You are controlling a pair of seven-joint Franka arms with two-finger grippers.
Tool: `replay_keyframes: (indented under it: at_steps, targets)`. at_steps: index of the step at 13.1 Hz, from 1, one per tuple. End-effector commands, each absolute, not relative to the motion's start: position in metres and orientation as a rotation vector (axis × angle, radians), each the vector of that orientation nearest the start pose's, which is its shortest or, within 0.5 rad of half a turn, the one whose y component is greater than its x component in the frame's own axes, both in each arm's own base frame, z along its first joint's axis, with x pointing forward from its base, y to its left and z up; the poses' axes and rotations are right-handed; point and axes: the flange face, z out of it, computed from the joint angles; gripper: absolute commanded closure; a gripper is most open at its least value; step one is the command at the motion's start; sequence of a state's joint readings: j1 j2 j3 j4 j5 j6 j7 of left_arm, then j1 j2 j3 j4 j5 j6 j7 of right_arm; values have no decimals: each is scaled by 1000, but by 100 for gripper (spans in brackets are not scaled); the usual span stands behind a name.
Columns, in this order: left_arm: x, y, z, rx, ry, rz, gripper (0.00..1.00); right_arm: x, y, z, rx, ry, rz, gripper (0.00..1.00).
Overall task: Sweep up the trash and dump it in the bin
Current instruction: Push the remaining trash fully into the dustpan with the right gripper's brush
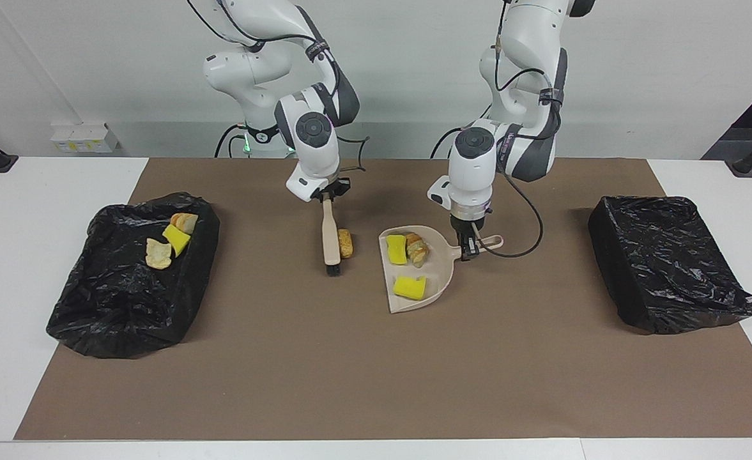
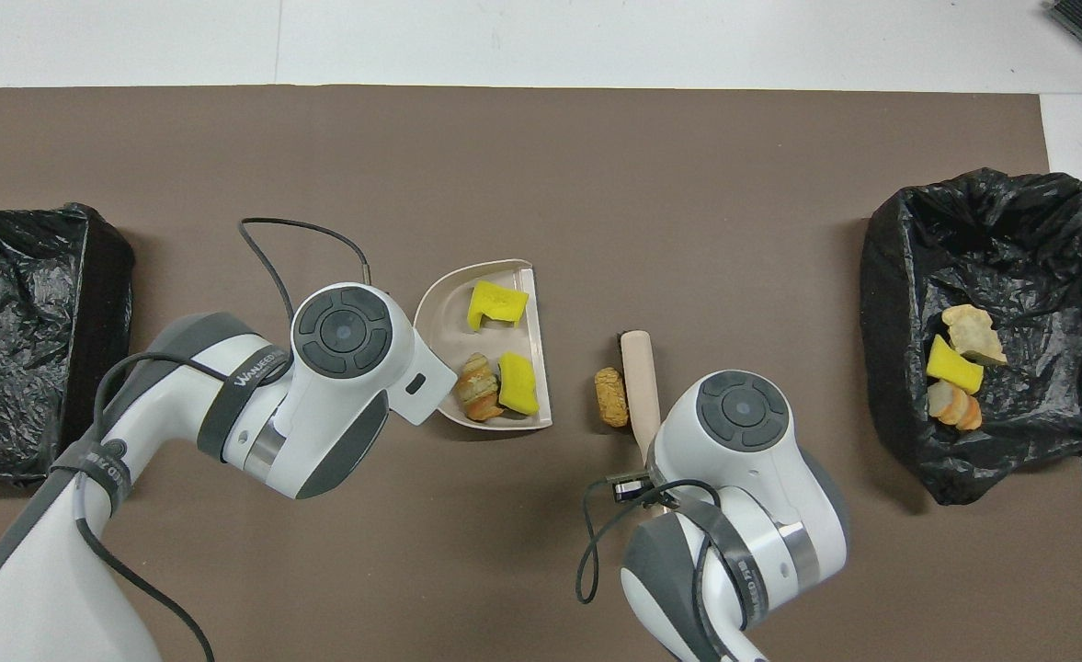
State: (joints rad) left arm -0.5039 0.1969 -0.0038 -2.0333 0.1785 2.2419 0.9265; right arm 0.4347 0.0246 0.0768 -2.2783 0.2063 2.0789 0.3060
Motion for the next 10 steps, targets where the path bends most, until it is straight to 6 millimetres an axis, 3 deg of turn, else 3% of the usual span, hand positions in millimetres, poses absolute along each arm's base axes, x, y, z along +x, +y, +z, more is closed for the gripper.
replay_keyframes:
  at_steps: [1,3,8,10]
  targets:
    - [512,-271,354,-2126,2100,10,100,437,285,334,-2874,-65,344,100]
    - [514,-271,356,-2096,2128,7,100,441,308,334,-2809,-17,312,100]
    - [519,-262,355,-2104,2121,10,100,447,336,348,-2660,79,287,100]
    - [520,-260,356,-2106,2122,8,100,448,347,356,-2667,30,270,100]
